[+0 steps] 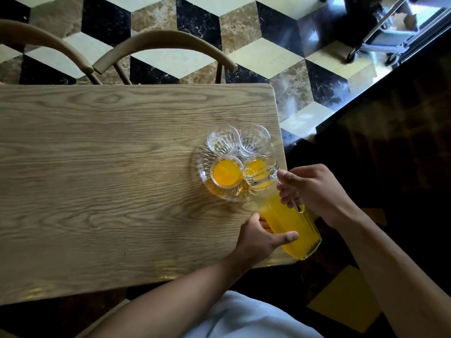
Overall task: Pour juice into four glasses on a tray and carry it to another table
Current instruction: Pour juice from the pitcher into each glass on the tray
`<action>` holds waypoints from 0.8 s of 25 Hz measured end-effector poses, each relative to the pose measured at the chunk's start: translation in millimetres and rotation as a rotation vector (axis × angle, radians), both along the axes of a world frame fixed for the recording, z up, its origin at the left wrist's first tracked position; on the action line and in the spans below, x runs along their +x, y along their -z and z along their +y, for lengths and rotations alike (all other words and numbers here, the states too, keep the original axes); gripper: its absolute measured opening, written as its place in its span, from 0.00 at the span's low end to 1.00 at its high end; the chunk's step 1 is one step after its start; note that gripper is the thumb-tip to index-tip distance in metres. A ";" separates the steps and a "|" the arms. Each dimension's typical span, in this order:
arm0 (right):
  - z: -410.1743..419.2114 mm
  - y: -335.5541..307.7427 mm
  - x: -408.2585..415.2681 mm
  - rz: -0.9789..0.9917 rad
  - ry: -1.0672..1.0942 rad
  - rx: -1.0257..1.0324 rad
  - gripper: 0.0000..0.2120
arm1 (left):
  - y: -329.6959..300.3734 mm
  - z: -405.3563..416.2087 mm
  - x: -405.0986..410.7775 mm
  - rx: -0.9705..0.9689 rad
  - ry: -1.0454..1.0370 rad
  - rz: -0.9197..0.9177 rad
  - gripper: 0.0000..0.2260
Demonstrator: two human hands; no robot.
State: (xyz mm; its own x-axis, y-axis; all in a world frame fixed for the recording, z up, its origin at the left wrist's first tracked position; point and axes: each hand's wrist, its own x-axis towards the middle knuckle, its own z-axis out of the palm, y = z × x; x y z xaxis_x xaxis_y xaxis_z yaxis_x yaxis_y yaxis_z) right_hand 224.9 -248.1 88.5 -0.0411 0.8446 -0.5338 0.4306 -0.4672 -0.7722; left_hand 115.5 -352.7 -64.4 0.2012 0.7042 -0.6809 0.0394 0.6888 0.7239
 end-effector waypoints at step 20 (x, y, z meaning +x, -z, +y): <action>102.9 16.1 77.4 0.051 -0.309 0.041 0.21 | 7.0 74.5 115.3 -0.022 -0.389 0.057 0.35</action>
